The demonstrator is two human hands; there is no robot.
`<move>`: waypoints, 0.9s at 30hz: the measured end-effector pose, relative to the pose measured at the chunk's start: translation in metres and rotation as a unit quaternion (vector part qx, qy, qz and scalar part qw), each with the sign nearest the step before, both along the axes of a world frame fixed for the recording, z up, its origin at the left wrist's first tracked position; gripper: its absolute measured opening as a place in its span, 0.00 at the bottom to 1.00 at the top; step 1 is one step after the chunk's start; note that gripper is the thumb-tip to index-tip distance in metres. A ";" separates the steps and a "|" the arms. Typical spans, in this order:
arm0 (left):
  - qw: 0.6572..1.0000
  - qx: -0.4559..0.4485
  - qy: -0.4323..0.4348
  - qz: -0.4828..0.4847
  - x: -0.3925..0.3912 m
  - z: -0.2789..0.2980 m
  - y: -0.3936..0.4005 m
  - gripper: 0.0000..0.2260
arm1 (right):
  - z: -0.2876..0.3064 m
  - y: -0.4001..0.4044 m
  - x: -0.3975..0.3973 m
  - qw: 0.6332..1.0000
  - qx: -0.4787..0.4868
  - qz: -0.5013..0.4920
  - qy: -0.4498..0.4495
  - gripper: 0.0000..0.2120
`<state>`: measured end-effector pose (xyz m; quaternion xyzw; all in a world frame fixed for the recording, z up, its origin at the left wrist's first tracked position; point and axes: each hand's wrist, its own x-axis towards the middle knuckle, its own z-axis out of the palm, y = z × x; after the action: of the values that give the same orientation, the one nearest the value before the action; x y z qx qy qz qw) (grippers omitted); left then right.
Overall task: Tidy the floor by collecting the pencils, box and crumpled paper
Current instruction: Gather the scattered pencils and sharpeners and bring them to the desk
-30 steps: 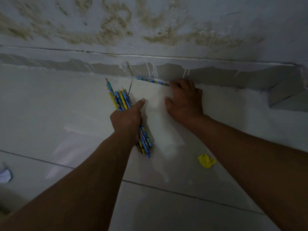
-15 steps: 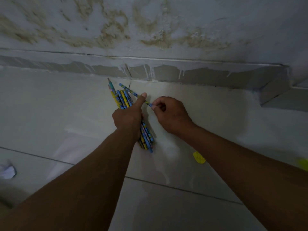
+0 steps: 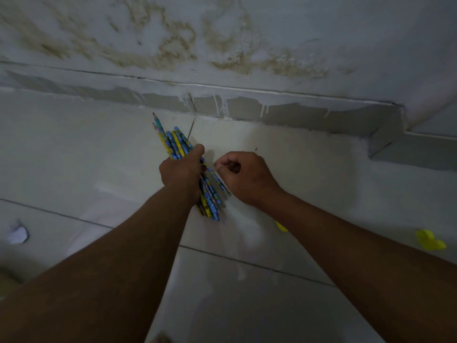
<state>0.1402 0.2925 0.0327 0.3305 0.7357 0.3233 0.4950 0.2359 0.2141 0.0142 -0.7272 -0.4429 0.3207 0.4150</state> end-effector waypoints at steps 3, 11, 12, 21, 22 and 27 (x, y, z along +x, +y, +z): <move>1.000 0.009 0.010 0.016 -0.021 -0.001 0.002 0.12 | -0.001 0.006 -0.007 0.999 0.004 -0.023 -0.023 0.07; 0.998 0.018 0.037 0.054 -0.106 0.004 -0.010 0.08 | -0.016 0.021 -0.059 0.991 -0.023 0.091 -0.100 0.17; 0.997 0.023 0.052 0.046 -0.115 0.004 -0.012 0.08 | -0.017 0.022 -0.066 0.988 -0.023 0.105 -0.111 0.19; 0.995 0.035 0.093 -0.018 -0.137 0.002 -0.021 0.08 | -0.027 0.014 -0.097 0.952 -0.050 0.193 -0.233 0.17; 0.993 0.037 0.102 -0.040 -0.134 0.000 -0.019 0.08 | -0.029 0.013 -0.097 0.955 -0.046 0.182 -0.228 0.16; 0.977 0.059 0.140 -0.152 -0.105 0.000 0.004 0.08 | -0.026 0.025 -0.078 0.990 -0.025 0.041 -0.129 0.13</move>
<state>0.0351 0.2965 0.0324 0.5091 0.7184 0.2376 0.4101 0.1576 0.2394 -0.0121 -0.7535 -0.5146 0.2516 0.3225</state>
